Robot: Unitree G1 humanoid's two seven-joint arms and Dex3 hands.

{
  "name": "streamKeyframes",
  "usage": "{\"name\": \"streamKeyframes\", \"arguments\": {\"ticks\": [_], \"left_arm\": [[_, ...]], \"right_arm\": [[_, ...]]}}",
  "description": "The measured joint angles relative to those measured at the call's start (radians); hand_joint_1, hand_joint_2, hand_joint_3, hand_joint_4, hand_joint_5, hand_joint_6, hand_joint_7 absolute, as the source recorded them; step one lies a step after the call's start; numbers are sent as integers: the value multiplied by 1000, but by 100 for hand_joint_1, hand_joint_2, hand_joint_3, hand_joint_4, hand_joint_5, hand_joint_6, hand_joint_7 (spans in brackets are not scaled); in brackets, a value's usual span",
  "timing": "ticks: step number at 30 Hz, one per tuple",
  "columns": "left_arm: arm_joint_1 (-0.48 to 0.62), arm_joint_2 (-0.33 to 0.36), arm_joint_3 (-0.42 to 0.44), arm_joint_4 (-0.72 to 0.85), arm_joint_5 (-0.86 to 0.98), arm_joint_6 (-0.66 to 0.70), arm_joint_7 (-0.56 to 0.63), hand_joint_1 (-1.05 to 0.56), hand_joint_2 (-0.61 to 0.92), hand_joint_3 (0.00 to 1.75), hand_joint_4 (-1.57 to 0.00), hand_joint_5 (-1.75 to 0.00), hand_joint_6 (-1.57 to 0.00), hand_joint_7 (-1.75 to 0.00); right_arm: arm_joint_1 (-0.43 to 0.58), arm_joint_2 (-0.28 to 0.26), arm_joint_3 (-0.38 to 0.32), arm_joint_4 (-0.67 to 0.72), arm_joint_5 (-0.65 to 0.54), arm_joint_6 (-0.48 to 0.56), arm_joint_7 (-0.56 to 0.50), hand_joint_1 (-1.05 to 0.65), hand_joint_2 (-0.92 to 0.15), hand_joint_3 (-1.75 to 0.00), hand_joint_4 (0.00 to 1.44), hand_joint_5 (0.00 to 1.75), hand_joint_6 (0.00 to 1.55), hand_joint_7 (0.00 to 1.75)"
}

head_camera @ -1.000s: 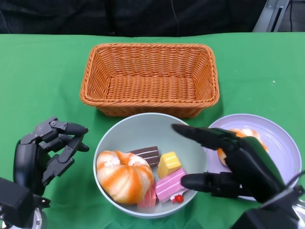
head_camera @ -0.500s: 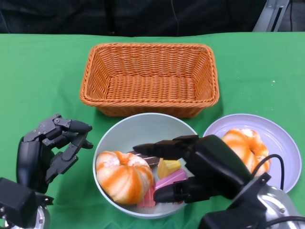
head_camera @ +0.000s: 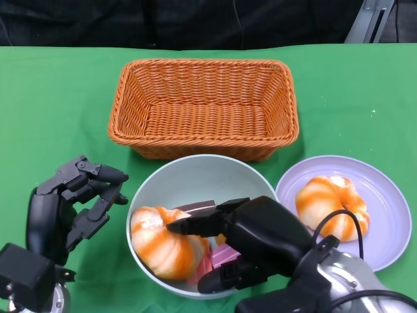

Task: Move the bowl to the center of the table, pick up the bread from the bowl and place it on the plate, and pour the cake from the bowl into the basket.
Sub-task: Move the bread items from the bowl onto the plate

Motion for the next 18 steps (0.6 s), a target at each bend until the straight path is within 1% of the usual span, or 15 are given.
{"name": "streamKeyframes", "arguments": {"ticks": [4, 7, 9, 11, 18], "left_arm": [[2, -15, 5, -1, -12, 0, 9, -22, 92, 22, -76, -140, -82, -113], [2, -29, 21, -2, -16, 0, 56, -19, 92, 25, -77, -143, -83, -113], [2, -30, 28, -2, -21, 0, 67, -18, 92, 27, -76, -145, -82, -112], [2, -30, 31, -2, -25, 0, 72, -18, 92, 28, -78, -143, -84, -108], [2, -33, 34, -21, -29, 1, 94, -13, 92, 32, -80, -140, -88, -103]], "right_arm": [[-27, 20, 22, 40, -40, 8, -35, -75, -92, -4, 56, 4, 58, 1], [-41, 27, 27, 67, -65, 9, -63, -75, -92, -4, 57, 4, 60, 2], [-45, 28, 32, 78, -81, 15, -78, -76, -92, -4, 56, 4, 61, 2], [-55, 31, 44, 97, -107, 38, -83, -75, -91, -3, 57, 4, 61, 2], [-86, 45, 77, 150, -156, 113, -81, -72, -92, -1, 58, 3, 60, 0]]}}
